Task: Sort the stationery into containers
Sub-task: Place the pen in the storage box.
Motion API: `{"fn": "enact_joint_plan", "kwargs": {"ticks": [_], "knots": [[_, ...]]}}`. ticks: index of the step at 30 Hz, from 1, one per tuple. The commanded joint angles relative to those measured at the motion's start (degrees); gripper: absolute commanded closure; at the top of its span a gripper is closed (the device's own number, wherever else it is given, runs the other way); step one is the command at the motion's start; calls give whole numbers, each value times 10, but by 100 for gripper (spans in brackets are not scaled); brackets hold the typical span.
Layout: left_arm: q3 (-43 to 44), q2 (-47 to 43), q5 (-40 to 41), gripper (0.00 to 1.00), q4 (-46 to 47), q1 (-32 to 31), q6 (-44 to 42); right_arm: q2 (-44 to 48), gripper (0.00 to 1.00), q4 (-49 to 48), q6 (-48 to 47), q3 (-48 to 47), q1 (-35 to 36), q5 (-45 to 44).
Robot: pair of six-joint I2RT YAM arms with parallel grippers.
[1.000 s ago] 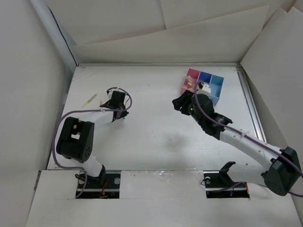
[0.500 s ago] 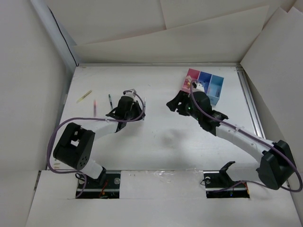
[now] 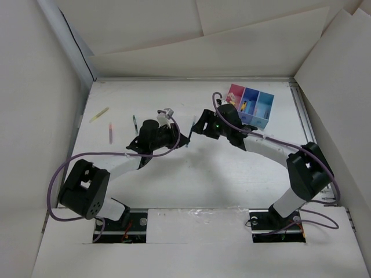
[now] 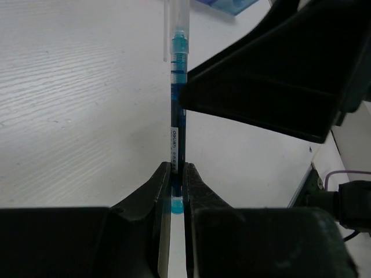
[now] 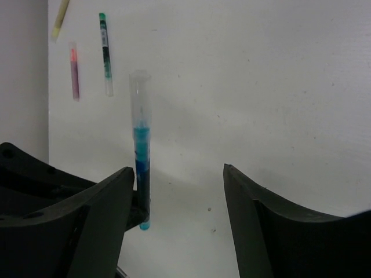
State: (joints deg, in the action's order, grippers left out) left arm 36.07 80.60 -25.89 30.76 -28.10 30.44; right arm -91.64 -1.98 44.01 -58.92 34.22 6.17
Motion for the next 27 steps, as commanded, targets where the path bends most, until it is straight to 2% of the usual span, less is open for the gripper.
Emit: {"fn": "enact_joint_plan", "kwargs": {"ticks": [1, 5, 6, 8, 11, 14, 16, 17, 22, 25, 27], "knots": [[0, -7, -54, 100, 38, -8, -13, -6, 33, -45, 9, -39, -10, 31], [0, 5, -76, 100, 48, -8, -13, -28, 41, -45, 9, -51, -15, 44], [6, 10, -81, 100, 54, -8, -13, -35, 50, -45, 9, -56, -15, 50], [6, 16, -87, 100, 54, -8, -13, -42, 59, -50, 14, -56, -15, 50], [6, 21, -94, 99, 66, -8, -7, -42, 79, -51, 14, -56, -15, 56], [11, 21, -94, 93, 74, -13, 5, -34, 93, -51, 14, -51, -15, 56], [11, 26, -89, 82, 81, -19, 5, -21, 94, -51, 14, -45, -20, 45], [16, 26, -89, 68, 86, -19, 11, -15, 95, -51, 20, -45, -27, 45], [16, 12, -68, 44, 91, -19, 17, 21, 97, -37, 20, -39, -93, 21], [16, 1, -42, 42, 91, -19, 17, 44, 97, -4, 13, -39, -134, -32], [16, 1, -31, 40, 91, -19, 17, 61, 97, 30, 13, -54, -185, -62]]}}
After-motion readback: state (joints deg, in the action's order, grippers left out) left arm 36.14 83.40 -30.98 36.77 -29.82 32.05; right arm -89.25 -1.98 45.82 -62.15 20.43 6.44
